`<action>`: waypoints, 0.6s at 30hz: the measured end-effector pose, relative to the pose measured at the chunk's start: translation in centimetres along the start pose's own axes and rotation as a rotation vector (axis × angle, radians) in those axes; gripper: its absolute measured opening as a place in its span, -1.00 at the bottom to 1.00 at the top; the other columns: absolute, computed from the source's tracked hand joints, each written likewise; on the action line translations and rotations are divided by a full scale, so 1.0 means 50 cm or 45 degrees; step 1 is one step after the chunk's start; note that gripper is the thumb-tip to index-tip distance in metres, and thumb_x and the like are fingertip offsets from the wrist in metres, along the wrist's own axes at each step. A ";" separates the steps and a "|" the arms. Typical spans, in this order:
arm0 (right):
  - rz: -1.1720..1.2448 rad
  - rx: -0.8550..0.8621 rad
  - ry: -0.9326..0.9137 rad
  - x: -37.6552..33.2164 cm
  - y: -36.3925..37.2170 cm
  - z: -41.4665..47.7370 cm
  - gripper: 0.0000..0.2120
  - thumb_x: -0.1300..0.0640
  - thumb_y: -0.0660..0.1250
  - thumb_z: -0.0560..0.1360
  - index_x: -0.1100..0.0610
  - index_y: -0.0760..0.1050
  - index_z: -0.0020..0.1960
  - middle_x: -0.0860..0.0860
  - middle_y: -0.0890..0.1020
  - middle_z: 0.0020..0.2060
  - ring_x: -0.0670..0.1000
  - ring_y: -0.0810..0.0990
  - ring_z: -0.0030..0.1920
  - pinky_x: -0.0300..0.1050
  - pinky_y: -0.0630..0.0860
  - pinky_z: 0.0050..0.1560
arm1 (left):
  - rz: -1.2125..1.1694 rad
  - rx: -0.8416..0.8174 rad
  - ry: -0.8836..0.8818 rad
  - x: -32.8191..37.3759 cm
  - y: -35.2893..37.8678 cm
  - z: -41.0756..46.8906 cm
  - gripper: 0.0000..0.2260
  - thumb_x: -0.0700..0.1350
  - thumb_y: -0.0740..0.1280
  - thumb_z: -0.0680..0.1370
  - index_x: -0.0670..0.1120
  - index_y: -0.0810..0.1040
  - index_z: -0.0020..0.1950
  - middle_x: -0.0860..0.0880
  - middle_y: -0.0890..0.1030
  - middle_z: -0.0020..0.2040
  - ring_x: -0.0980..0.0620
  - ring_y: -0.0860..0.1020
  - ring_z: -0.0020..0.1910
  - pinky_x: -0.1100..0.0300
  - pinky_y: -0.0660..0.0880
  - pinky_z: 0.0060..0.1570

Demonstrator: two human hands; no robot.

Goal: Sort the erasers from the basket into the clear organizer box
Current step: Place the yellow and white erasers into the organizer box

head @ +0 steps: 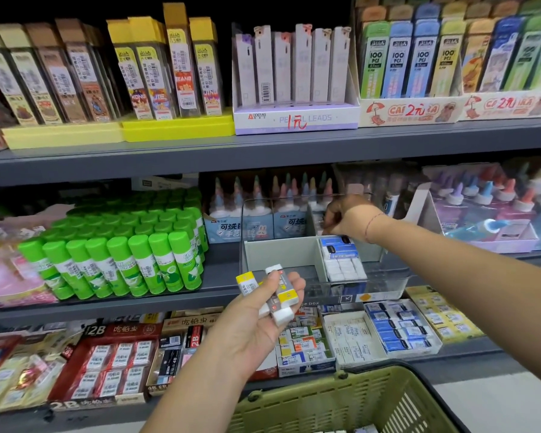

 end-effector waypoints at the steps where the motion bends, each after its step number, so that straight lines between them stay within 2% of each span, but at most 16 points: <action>1: -0.014 0.003 -0.010 -0.002 0.002 0.000 -0.93 0.20 0.49 0.37 0.11 0.62 -0.18 0.01 0.67 -0.20 0.02 0.62 -0.22 -0.23 0.53 -0.11 | -0.003 0.010 -0.003 -0.001 -0.001 0.000 -0.70 -0.22 0.38 0.38 -0.33 0.57 0.06 -0.29 0.67 -0.02 -0.10 0.69 -0.15 0.13 0.64 -0.25; 6: -0.057 -0.024 -0.056 -0.005 -0.001 -0.002 -0.96 0.15 0.45 0.42 0.08 0.66 -0.13 0.00 0.69 -0.15 -0.08 0.55 -0.24 -0.26 0.49 -0.08 | -0.006 0.016 -0.007 -0.004 -0.003 0.000 -0.70 -0.22 0.38 0.39 -0.33 0.57 0.07 -0.28 0.67 -0.01 -0.09 0.69 -0.13 0.13 0.64 -0.26; 8: -0.059 -0.025 -0.053 -0.009 -0.006 -0.011 -0.90 0.11 0.40 0.48 0.11 0.67 -0.07 0.02 0.68 -0.10 -0.04 0.54 -0.20 -0.26 0.46 -0.07 | 0.001 0.013 0.002 -0.004 -0.004 0.000 -0.70 -0.21 0.39 0.38 -0.33 0.58 0.06 -0.27 0.67 -0.01 -0.09 0.69 -0.13 0.14 0.63 -0.26; 10: -0.001 0.071 -0.053 -0.024 -0.019 -0.032 -0.82 0.08 0.33 0.53 0.14 0.65 -0.02 0.06 0.68 -0.06 0.04 0.58 -0.13 -0.23 0.44 -0.08 | 0.019 0.018 0.018 -0.002 -0.003 -0.001 -0.70 -0.20 0.40 0.37 -0.33 0.60 0.04 -0.26 0.67 -0.01 -0.08 0.69 -0.12 0.15 0.63 -0.26; 12: 0.218 0.158 -0.124 -0.059 -0.026 -0.072 -0.75 0.01 0.29 0.55 0.18 0.64 -0.05 0.08 0.69 -0.12 0.05 0.61 -0.14 -0.17 0.49 -0.10 | 0.020 0.025 0.030 -0.001 -0.001 -0.002 -0.73 -0.20 0.41 0.35 -0.32 0.62 -0.01 -0.25 0.68 -0.03 -0.07 0.70 -0.14 0.15 0.63 -0.27; 13: 0.385 0.122 -0.177 -0.083 -0.020 -0.098 -0.71 -0.03 0.30 0.53 0.18 0.63 -0.08 0.07 0.68 -0.16 0.03 0.61 -0.18 -0.14 0.52 -0.11 | 0.013 0.029 0.032 -0.001 0.001 -0.003 -0.73 -0.21 0.41 0.34 -0.32 0.62 -0.02 -0.25 0.68 -0.03 -0.07 0.70 -0.15 0.15 0.63 -0.28; 16: 0.858 -0.188 -0.200 -0.148 0.029 -0.190 -0.62 -0.27 0.32 0.35 0.03 0.55 -0.09 -0.04 0.66 -0.25 -0.13 0.59 -0.29 -0.27 0.51 -0.23 | 0.021 0.058 0.047 0.001 -0.001 -0.002 -0.71 -0.20 0.43 0.33 -0.30 0.62 0.00 -0.25 0.68 -0.04 -0.07 0.69 -0.19 0.14 0.64 -0.29; 18: 1.032 -0.330 -0.103 -0.160 0.069 -0.231 -0.59 -0.29 0.33 0.30 0.01 0.51 -0.08 -0.07 0.65 -0.29 -0.18 0.54 -0.33 -0.37 0.44 -0.34 | 0.045 0.072 0.057 0.004 -0.004 -0.002 -0.69 -0.18 0.43 0.33 -0.27 0.62 0.02 -0.25 0.68 -0.03 -0.08 0.69 -0.21 0.11 0.65 -0.24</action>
Point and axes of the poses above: each hand's wrist, its own z-axis towards the middle knuckle, its own y-axis out of the palm, x = y × z, the point moved 7 cm from there along z, towards the middle knuckle
